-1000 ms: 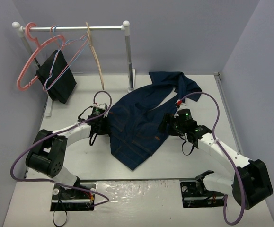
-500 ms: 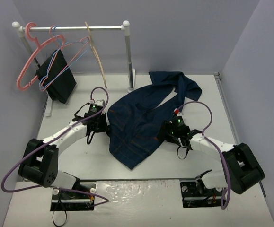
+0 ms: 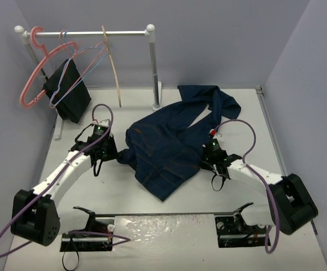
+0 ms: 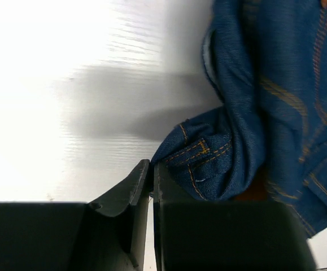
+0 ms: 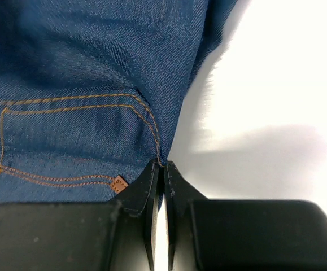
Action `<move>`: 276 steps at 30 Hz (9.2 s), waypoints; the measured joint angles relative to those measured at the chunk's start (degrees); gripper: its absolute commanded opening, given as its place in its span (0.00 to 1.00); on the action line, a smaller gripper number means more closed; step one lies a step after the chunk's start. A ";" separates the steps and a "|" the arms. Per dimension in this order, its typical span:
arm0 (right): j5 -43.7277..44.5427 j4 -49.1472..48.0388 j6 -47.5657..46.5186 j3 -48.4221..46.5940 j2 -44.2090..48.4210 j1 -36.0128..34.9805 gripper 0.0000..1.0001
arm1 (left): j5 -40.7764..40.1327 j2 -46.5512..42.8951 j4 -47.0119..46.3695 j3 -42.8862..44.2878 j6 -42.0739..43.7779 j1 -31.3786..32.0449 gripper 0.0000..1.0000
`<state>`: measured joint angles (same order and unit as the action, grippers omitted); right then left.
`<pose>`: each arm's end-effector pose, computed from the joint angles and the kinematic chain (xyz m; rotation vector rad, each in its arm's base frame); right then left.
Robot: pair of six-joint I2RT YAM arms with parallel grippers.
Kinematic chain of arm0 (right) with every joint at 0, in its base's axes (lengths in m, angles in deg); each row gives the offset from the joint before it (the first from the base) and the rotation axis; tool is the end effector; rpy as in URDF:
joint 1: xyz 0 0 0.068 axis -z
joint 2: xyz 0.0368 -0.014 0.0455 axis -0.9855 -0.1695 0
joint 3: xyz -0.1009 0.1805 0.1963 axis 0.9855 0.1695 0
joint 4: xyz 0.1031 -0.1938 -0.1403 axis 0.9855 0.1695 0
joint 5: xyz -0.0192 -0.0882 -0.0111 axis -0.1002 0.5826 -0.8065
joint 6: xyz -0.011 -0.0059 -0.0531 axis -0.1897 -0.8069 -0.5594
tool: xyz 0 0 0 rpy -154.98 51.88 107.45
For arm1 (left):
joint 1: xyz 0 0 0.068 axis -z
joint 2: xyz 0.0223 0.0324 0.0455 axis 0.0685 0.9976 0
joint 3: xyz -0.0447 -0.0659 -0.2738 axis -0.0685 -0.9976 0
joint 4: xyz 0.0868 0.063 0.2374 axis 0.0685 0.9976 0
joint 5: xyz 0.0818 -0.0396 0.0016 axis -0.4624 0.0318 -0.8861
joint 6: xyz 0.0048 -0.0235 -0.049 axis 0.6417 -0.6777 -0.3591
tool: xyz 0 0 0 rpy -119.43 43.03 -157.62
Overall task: Place the trousers on the hanger
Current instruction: Flatten out the trousers at the center of the board.
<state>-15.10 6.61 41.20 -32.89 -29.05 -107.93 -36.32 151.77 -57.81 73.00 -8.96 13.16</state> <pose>0.2209 0.1131 0.1842 0.2069 2.2937 0.5162 0.2364 -0.0746 0.2564 -0.3331 2.4482 -0.4568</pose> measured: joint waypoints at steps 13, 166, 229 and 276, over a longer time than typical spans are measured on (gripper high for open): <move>0.16 7.42 -2.52 -4.87 2.96 0.40 0.47 | 11.09 -3.86 -0.24 -4.55 -4.11 -14.48 0.69; 1.81 -4.27 -4.50 -11.98 -17.40 -19.66 0.04 | -5.39 10.79 -9.59 -7.00 -22.51 -13.76 0.67; -10.03 9.88 -27.58 -66.20 -38.28 15.08 0.51 | -8.04 9.87 1.24 1.18 -6.61 26.63 0.78; -15.16 12.41 -35.24 -72.18 -58.08 10.46 0.00 | -16.28 -15.51 20.80 2.25 -2.05 16.51 0.87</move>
<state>-30.26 19.02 5.96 -105.07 -87.13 -97.47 -52.59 136.26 -37.00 75.25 -11.01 29.68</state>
